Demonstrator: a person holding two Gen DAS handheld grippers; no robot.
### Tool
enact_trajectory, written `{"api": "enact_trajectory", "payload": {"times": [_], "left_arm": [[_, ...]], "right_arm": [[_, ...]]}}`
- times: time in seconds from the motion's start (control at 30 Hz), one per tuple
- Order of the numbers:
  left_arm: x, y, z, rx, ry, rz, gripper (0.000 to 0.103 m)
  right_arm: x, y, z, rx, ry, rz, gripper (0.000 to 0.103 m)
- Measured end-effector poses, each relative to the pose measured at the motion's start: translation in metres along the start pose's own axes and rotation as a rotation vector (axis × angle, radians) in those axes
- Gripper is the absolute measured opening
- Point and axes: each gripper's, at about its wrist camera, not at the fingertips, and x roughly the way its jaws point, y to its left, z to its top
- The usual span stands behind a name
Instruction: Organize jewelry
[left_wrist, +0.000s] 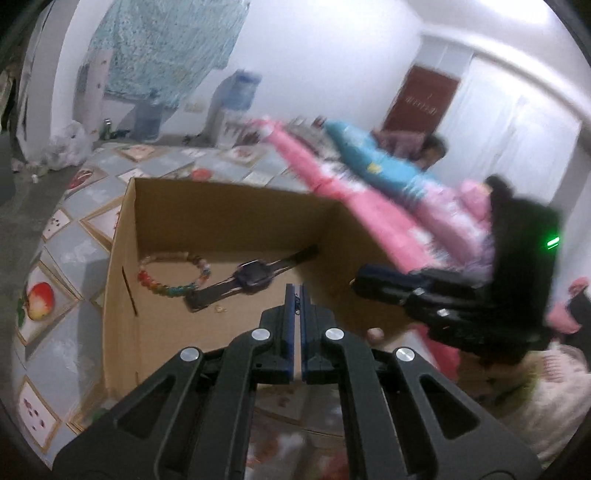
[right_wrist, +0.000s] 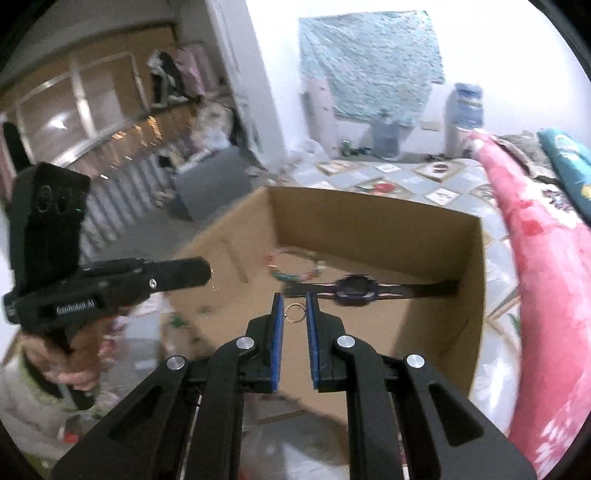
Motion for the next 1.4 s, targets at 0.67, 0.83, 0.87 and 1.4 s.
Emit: {"api": "enact_trajectory", "payload": {"times": [0.67, 0.83, 0.87, 1.4], "left_arm": [[0.056, 0.005, 0.008, 0.004, 0.064, 0.159, 0.028], [0.034, -0.006, 0.005, 0.031, 0.013, 0.154, 0.033], [0.028, -0.009, 0.003, 0.038, 0.006, 0.153, 0.036], [-0.05, -0.042, -0.076, 0.13, -0.065, 0.041, 0.048]], "right_arm": [[0.027, -0.018, 0.003, 0.077, 0.029, -0.108, 0.024], [0.0, -0.012, -0.003, 0.076, -0.042, -0.07, 0.031], [-0.008, -0.01, -0.006, 0.071, -0.059, -0.065, 0.032], [-0.098, -0.015, -0.113, 0.103, -0.077, -0.025, 0.032]]}}
